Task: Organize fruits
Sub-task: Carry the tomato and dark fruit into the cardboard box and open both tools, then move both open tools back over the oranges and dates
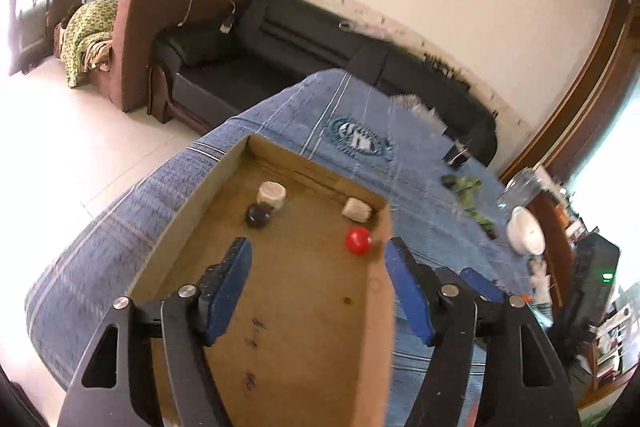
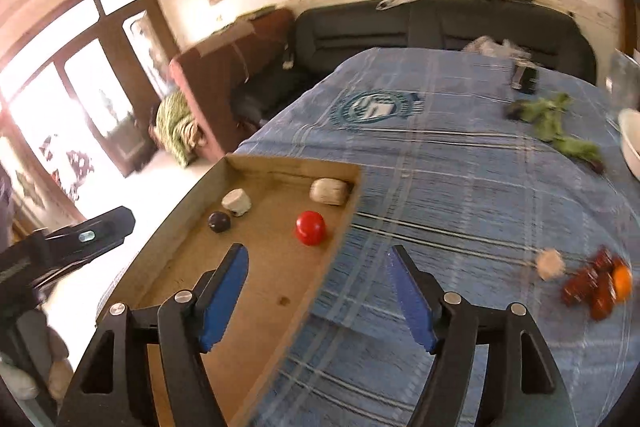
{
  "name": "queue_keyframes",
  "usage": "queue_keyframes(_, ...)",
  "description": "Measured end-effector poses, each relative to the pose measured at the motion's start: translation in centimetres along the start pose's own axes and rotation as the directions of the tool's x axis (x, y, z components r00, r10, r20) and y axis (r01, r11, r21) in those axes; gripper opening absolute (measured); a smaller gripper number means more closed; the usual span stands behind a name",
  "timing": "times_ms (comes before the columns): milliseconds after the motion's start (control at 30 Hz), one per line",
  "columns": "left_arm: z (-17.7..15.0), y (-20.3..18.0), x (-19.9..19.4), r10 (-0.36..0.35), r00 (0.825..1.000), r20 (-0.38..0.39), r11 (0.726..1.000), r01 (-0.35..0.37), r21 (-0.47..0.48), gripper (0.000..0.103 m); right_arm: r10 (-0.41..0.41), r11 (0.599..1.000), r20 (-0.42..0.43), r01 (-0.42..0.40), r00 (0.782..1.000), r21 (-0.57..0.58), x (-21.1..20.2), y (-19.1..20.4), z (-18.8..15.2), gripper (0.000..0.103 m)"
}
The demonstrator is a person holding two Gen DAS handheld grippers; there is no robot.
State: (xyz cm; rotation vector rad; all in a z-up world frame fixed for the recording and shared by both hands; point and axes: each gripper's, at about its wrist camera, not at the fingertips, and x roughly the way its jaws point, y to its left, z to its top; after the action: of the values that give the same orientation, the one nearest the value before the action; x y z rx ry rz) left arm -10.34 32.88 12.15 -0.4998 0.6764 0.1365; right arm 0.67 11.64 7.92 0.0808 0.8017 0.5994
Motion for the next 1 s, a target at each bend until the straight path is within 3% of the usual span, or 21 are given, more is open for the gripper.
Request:
queue_keyframes(133,-1.6,-1.3,-1.8,-0.033,0.999,0.011,0.999,0.033,-0.017,0.069,0.002,0.997,0.017,-0.004,1.0,0.077,-2.2,-2.5,-1.2,0.077)
queue_keyframes(433,-3.5,-4.1,-6.0,-0.046,0.997,0.06,0.998,0.044,0.038,0.07,-0.005,0.987,0.077,-0.008,0.997,0.16,-6.0,-5.0,-3.4,0.084)
queue_keyframes(667,-4.2,-4.8,-8.3,-0.052,0.995,0.09,0.998,0.048,0.046,0.07,-0.019,0.996,0.14,0.007,0.99,0.085,-9.0,-3.7,-4.2,0.083)
queue_keyframes(1000,-4.9,-5.4,-10.7,-0.068,0.99,0.126,0.996,0.061,0.062,0.071,-0.046,0.994,0.159,0.03,0.986,0.103,-10.6,-4.0,-5.1,0.087)
